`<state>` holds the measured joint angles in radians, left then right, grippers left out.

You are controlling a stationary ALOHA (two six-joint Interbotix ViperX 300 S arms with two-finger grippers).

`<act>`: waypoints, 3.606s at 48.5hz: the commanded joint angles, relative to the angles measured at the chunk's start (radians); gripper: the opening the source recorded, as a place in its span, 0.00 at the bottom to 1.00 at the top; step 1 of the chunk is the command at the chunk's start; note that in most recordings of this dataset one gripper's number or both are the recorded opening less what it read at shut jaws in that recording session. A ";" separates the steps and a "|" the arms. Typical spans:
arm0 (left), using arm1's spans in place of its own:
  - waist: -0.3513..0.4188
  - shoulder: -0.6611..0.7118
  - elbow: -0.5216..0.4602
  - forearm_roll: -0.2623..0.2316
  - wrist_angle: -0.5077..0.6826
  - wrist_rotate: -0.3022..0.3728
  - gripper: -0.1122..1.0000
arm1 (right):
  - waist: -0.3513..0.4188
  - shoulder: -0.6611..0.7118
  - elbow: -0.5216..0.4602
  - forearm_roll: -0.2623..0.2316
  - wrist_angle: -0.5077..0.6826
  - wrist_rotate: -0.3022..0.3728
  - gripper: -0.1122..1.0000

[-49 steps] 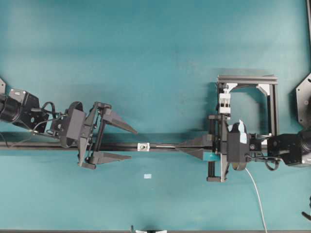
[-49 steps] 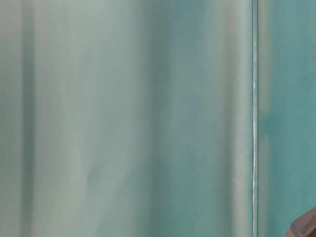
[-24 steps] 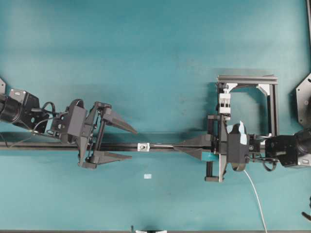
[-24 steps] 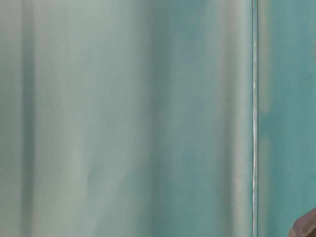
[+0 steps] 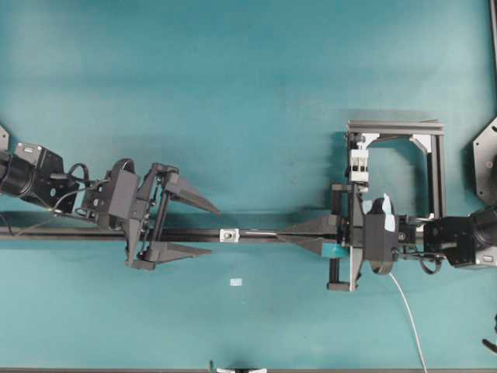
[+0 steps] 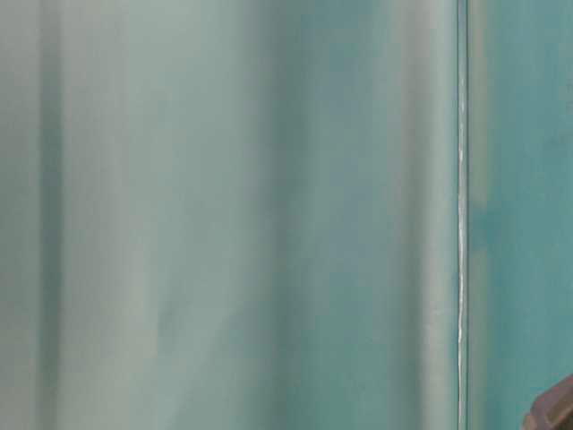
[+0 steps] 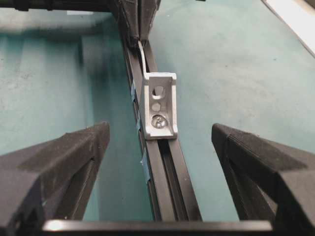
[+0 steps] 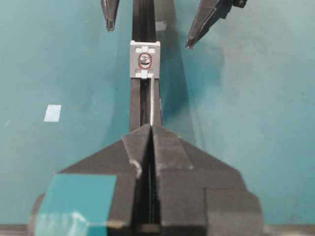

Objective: Insert the wire through the hole in the metal fitting marked with a red label. (retake)
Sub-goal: 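Align the wire tip with the bracket hole using the right gripper, then push the wire tip through the bracket hole toward the left gripper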

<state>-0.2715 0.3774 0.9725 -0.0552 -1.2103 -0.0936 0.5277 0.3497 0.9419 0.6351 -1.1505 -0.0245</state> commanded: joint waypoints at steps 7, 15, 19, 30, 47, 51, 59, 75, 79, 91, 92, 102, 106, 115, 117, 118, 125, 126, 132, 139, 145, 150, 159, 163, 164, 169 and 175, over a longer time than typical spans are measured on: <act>-0.005 -0.014 -0.009 -0.003 -0.005 -0.002 0.59 | 0.005 -0.012 -0.015 0.002 -0.009 -0.003 0.13; -0.005 -0.012 -0.008 -0.003 -0.003 -0.002 0.59 | 0.005 0.002 -0.028 0.002 -0.009 -0.006 0.13; -0.005 -0.014 -0.009 -0.003 0.002 -0.002 0.59 | 0.005 0.009 -0.034 0.002 -0.009 -0.009 0.13; -0.005 -0.012 -0.009 -0.003 0.003 -0.002 0.59 | 0.005 0.023 -0.046 0.002 -0.021 -0.012 0.13; -0.005 -0.012 -0.028 -0.003 0.032 -0.002 0.59 | 0.002 0.034 -0.058 0.002 -0.021 -0.012 0.13; -0.005 -0.012 -0.029 -0.003 0.038 -0.002 0.59 | 0.000 0.038 -0.064 0.002 -0.021 -0.012 0.13; -0.005 -0.012 -0.031 -0.003 0.041 -0.002 0.58 | -0.008 0.052 -0.078 0.002 -0.021 -0.012 0.13; -0.005 -0.014 -0.031 -0.003 0.041 -0.002 0.58 | -0.021 0.071 -0.104 0.002 -0.017 -0.015 0.13; -0.005 -0.012 -0.031 -0.003 0.041 -0.002 0.58 | -0.025 0.075 -0.110 0.002 -0.017 -0.015 0.13; -0.005 -0.014 -0.035 -0.002 0.041 -0.002 0.58 | -0.035 0.086 -0.129 0.002 -0.002 -0.015 0.13; -0.005 -0.012 -0.035 -0.003 0.041 -0.002 0.58 | -0.037 0.087 -0.130 0.002 0.000 -0.017 0.13; -0.005 -0.014 -0.035 -0.003 0.041 -0.002 0.58 | -0.043 0.094 -0.144 0.002 0.011 -0.029 0.13; -0.005 -0.014 -0.035 -0.003 0.041 -0.002 0.58 | -0.043 0.094 -0.152 0.002 0.018 -0.040 0.13; -0.005 -0.014 -0.037 -0.002 0.041 -0.002 0.58 | -0.051 0.095 -0.166 0.002 0.038 -0.052 0.13; -0.005 -0.014 -0.037 -0.003 0.041 -0.002 0.58 | -0.052 0.095 -0.167 0.002 0.040 -0.052 0.13; -0.003 -0.014 -0.035 -0.003 0.041 -0.002 0.58 | -0.052 0.097 -0.169 0.002 0.040 -0.052 0.13; -0.005 -0.014 -0.035 -0.002 0.041 -0.002 0.58 | -0.054 0.104 -0.178 0.002 0.040 -0.054 0.13; -0.005 -0.015 -0.035 -0.003 0.041 -0.002 0.58 | -0.055 0.106 -0.179 0.002 0.040 -0.052 0.13; -0.005 -0.017 -0.037 -0.002 0.041 -0.002 0.57 | -0.057 0.114 -0.190 0.002 0.040 -0.054 0.13; -0.005 -0.017 -0.035 -0.002 0.041 -0.002 0.57 | -0.060 0.118 -0.195 0.002 0.046 -0.054 0.13; -0.005 -0.020 -0.035 -0.003 0.041 -0.002 0.57 | -0.063 0.118 -0.195 0.000 0.057 -0.054 0.13; -0.006 -0.021 -0.037 -0.003 0.041 -0.002 0.57 | -0.063 0.118 -0.195 0.000 0.058 -0.054 0.13; -0.014 -0.025 -0.044 -0.003 0.041 -0.005 0.57 | -0.063 0.118 -0.195 0.002 0.060 -0.054 0.13; -0.017 -0.025 -0.048 -0.002 0.041 -0.006 0.56 | -0.063 0.118 -0.196 0.002 0.060 -0.054 0.13; -0.017 -0.025 -0.048 -0.002 0.041 -0.005 0.56 | -0.063 0.118 -0.196 0.002 0.060 -0.054 0.13; -0.020 -0.025 -0.049 -0.002 0.041 -0.006 0.52 | -0.063 0.118 -0.195 0.000 0.060 -0.054 0.13; -0.021 -0.026 -0.051 -0.002 0.041 -0.005 0.42 | -0.063 0.118 -0.195 0.002 0.061 -0.054 0.13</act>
<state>-0.2869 0.3774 0.9342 -0.0568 -1.1643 -0.0982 0.4679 0.4694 0.7440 0.6335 -1.1091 -0.0813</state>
